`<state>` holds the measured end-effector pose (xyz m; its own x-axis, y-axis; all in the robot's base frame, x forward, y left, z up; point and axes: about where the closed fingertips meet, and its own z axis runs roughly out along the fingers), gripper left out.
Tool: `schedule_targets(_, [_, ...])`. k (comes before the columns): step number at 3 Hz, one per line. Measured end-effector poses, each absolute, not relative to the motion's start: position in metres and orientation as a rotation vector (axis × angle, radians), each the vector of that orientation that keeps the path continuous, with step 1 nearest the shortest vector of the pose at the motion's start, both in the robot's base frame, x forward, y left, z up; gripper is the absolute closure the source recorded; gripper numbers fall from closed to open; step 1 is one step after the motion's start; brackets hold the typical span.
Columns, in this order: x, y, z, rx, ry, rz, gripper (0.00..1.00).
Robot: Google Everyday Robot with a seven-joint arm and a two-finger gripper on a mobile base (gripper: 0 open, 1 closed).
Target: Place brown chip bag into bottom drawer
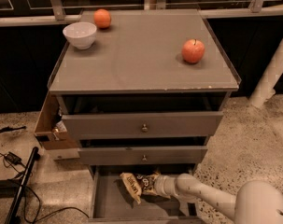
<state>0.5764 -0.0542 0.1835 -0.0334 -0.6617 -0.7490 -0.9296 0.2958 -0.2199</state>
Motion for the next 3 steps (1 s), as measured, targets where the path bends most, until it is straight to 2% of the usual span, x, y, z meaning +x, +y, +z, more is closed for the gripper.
schedule_targets(1, [0.5764, -0.0542, 0.1835, -1.440, 1.769, 0.425, 0.04])
schedule_targets(3, [0.5764, -0.0541, 0.1835, -1.440, 1.769, 0.425, 0.00])
